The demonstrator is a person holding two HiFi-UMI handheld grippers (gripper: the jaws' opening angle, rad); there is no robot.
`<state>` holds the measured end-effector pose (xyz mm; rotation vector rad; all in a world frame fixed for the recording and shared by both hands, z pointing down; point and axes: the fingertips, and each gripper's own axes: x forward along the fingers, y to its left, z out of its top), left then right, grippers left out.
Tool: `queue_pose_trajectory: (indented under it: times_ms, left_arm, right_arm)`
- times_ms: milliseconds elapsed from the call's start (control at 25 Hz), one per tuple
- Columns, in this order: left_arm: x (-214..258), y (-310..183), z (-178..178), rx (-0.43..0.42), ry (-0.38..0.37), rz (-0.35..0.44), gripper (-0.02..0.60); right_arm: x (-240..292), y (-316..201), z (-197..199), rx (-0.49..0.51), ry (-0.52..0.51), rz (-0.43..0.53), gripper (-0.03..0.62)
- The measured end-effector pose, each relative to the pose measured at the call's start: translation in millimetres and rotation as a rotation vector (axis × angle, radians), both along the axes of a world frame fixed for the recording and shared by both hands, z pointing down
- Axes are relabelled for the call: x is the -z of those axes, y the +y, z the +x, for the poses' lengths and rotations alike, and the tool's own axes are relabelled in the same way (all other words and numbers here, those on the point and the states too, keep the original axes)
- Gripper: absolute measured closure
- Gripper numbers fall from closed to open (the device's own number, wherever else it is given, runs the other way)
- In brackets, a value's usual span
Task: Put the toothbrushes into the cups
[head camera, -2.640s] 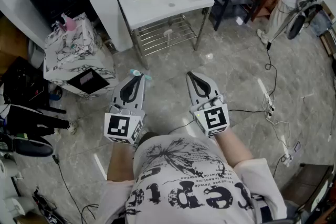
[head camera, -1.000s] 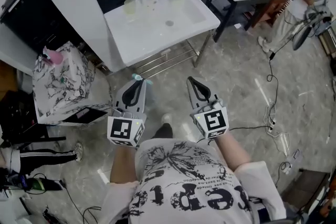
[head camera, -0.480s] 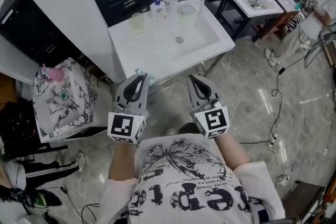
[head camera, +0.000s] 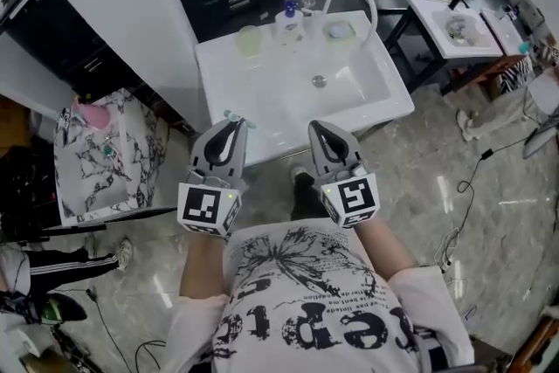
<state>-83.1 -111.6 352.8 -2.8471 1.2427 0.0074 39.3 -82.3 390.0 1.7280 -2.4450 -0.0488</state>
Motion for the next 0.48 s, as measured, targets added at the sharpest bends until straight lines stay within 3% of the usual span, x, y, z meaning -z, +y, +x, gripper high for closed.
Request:
queue_pose_trajectory:
  times_ms: [480]
  left_arm:
    - [-3.3,-138.6,45.1,0.189,-0.030,-0.005,0.556]
  right_arm:
    - [-4.5,-161.4,45.1,0.216,-0.009,-0.028,0.601]
